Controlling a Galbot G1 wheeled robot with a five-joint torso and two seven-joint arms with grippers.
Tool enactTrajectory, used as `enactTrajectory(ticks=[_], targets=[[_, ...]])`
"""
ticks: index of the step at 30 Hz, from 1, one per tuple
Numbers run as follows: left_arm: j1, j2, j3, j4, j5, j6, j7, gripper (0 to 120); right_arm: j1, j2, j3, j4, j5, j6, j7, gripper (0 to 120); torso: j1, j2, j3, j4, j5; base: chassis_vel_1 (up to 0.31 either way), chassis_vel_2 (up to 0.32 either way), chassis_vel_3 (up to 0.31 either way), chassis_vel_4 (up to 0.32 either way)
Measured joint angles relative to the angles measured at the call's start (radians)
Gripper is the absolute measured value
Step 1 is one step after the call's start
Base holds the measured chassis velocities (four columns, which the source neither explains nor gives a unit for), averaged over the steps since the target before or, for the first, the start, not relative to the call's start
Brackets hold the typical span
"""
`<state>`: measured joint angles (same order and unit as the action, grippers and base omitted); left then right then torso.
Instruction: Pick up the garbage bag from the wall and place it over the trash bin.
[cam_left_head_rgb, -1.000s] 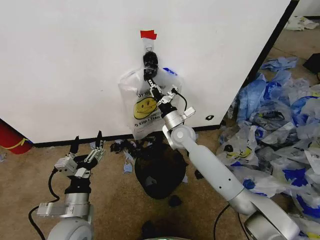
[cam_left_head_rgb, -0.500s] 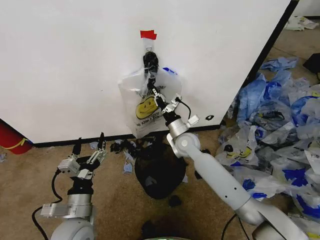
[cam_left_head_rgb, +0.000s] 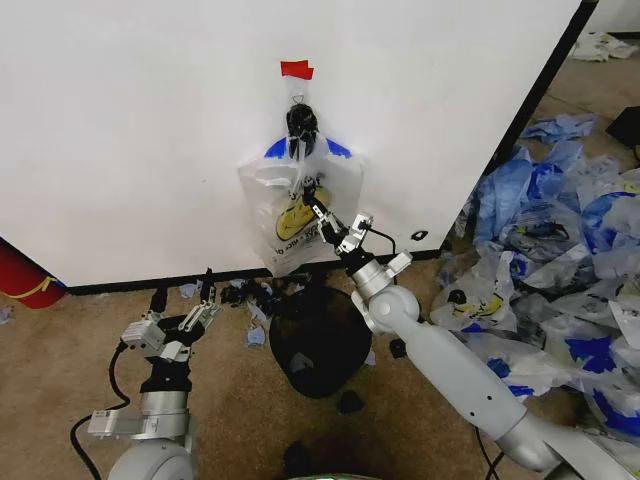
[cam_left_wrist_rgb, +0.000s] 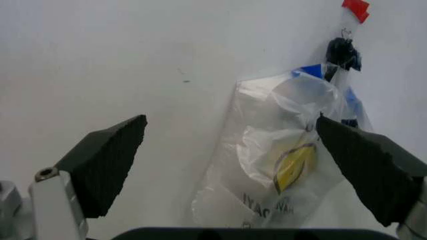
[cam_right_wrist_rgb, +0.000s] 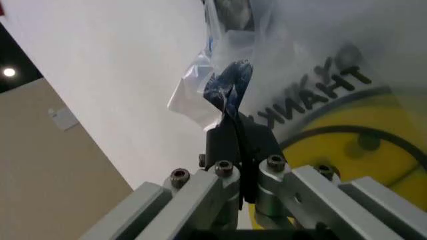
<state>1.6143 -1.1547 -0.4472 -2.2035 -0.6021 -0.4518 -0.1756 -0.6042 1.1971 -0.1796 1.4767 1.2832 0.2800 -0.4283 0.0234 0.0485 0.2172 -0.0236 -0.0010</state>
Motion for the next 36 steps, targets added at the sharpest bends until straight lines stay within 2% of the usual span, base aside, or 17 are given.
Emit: enactTrajectory(ticks=[10,27,36], targets=[[0.003,-0.002,0.004,0.000,0.001,-0.005,0.010,100,-0.027,-0.036,-0.012,0.004,-0.089,0.019,-0.042,0,0.000,0.000,0.000,0.0000,0.0001,0.000,0.000,0.000,0.000],[-0.006,-0.002,0.022,0.009,0.003,-0.005,0.011,100,-0.058,-0.079,-0.010,0.013,-0.130,0.037,-0.089,0,0.000,0.000,0.000,0.0000,0.0001,0.000,0.000,0.000,0.000],[-0.008,-0.001,0.029,0.012,0.005,-0.005,0.012,100,-0.068,-0.097,0.004,-0.030,-0.167,0.046,-0.183,0,0.000,0.000,0.000,0.0000,0.0000,0.000,0.000,0.000,0.000]])
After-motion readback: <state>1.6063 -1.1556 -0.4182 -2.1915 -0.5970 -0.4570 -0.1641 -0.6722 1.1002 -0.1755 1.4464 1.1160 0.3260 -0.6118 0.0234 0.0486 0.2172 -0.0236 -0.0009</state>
